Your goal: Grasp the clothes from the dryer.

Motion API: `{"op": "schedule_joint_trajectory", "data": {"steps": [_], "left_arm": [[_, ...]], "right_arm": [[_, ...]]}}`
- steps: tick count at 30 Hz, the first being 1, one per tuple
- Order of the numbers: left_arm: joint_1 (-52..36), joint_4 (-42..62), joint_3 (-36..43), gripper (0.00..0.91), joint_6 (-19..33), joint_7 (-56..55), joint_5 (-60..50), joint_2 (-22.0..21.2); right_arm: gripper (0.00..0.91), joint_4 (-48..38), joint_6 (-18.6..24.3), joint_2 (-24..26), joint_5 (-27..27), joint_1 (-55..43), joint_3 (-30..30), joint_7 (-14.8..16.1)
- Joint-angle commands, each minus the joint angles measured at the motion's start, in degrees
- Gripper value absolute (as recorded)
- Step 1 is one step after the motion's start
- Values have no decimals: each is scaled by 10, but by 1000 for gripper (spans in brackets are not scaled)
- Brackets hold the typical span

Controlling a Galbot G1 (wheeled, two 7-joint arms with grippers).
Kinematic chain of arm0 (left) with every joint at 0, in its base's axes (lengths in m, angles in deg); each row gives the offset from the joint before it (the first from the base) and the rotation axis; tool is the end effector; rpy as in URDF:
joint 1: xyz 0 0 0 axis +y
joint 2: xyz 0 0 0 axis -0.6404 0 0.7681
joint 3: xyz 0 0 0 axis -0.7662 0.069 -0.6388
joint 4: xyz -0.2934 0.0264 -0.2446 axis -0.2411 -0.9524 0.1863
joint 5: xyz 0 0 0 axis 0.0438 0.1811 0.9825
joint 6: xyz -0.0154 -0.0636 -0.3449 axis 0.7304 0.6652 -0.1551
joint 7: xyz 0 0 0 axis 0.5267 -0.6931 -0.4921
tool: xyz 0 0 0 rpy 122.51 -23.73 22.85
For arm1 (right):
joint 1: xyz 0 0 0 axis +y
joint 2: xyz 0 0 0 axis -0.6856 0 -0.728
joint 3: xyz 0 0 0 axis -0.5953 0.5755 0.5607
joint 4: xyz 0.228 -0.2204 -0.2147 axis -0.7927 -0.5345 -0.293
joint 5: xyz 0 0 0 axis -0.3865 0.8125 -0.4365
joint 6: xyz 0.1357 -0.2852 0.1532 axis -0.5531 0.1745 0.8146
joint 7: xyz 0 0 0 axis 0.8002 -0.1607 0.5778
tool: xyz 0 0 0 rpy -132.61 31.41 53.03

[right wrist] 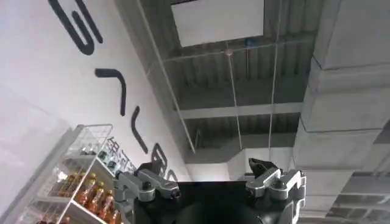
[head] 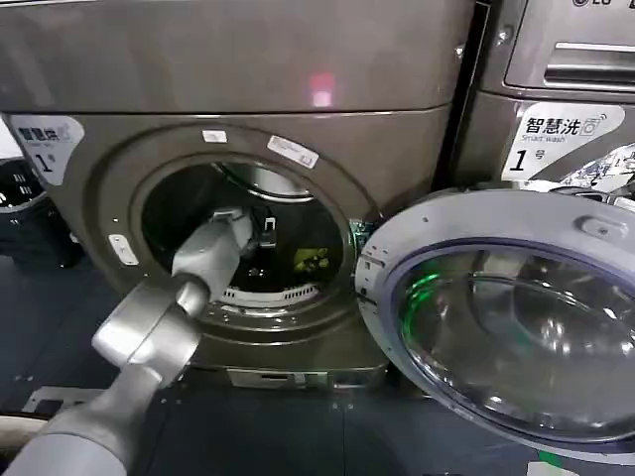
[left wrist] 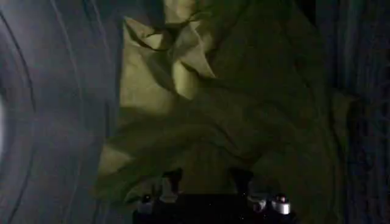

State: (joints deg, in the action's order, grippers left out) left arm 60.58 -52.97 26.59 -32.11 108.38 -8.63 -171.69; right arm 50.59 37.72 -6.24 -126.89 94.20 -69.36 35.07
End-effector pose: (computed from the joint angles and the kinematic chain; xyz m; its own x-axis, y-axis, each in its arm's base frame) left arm 0.6901 0.0412 -0.2454 -0.2710 0.0797 0.9593 0.9626 0.0162 0.2706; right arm -0.1594 -0.3643 0.0623 -0.2398 0.5996 -0.7635 0.9690 0.1955 -0.1508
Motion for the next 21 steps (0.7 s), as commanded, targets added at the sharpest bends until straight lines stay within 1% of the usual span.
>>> {"op": "schedule_joint_trajectory", "data": {"steps": [1,5,8,10,12,16,17,18,20,21], "left_arm": [[4,3,0,0,2,17,1,2],[6,1,-5,0,5,18,4,1],[9,-7,-23,0,9,14,16,1],[13,-31,-63,0,7,-9,24,4],[19,-61,-100,0,-1,-47,54,10],[70,-169,-175,0,-57,-134,148,42],[82,-185,-186,0,-71,-168,172,48],[101,-218,-192,0,-92,-208,221,59],[140,-262,-203,0,-130,-266,303,65],[156,-296,-213,0,-139,-297,324,65]], "right_arm": [[907,0,1,-1,1,-1,1,1],[907,0,1,-2,1,-3,3,1],[907,1,2,-4,2,-4,5,2],[907,1,2,-5,2,-5,5,2],[907,3,2,-4,2,-6,6,2],[907,5,3,-7,2,-7,7,2],[907,5,3,-6,2,-8,7,2],[907,4,4,-4,2,-8,8,2],[907,5,4,0,2,-11,14,1],[907,6,8,0,2,-13,17,1]]}}
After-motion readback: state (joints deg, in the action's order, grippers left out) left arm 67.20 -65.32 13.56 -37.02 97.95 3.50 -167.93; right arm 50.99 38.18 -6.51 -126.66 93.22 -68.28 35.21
